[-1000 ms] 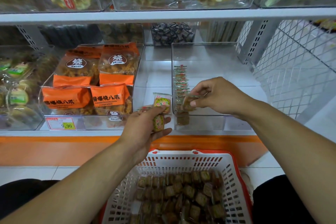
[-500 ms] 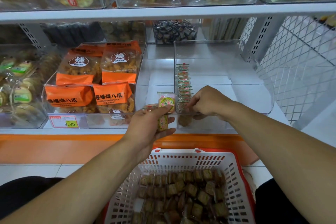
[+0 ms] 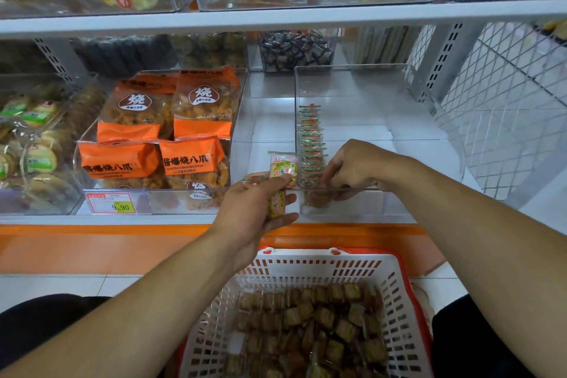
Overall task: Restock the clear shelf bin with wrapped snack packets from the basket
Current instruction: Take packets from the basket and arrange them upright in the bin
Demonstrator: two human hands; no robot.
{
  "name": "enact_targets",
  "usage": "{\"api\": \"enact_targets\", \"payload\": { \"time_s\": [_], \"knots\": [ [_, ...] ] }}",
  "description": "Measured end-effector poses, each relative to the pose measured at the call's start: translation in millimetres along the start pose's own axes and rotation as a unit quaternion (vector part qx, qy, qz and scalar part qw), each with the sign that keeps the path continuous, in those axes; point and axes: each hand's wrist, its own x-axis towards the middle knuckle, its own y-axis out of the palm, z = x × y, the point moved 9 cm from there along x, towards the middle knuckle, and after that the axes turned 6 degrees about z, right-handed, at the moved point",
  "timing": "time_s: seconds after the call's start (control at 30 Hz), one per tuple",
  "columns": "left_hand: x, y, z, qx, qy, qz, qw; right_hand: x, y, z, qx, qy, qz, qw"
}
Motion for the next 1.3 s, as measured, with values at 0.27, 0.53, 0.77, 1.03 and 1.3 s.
{"api": "enact_targets", "payload": {
  "time_s": [0.27,0.53,0.77,1.03,1.3],
  "knots": [
    [-2.6,-0.5,-0.9,0.002,-0.001,-0.004,1.000,6.5,4.1,2.8,-0.055,0.001,-0.061,0.997],
    [-5.0,0.1,-2.0,0.004,-0.001,-0.001,1.000,-2.5,3.6,-0.3,-0.130,0.057,-0.034,0.989],
    [-14.5,16.0,-13.1,-0.015,0.014,0.062,0.998,-55.6,-18.0,54.8,0.054,-0.155,-0.109,0.980],
    [-24.3,44.0,-6.7,-0.109,-0.067,0.167,0.978,-84.6,-12.7,56.9,0.173,-0.222,-0.077,0.956],
    [-31.6,62.0,-22.9,-0.099,-0.040,0.273,0.956,-89.8,1.3,55.2,0.116,-0.209,0.064,0.969]
  ]
}}
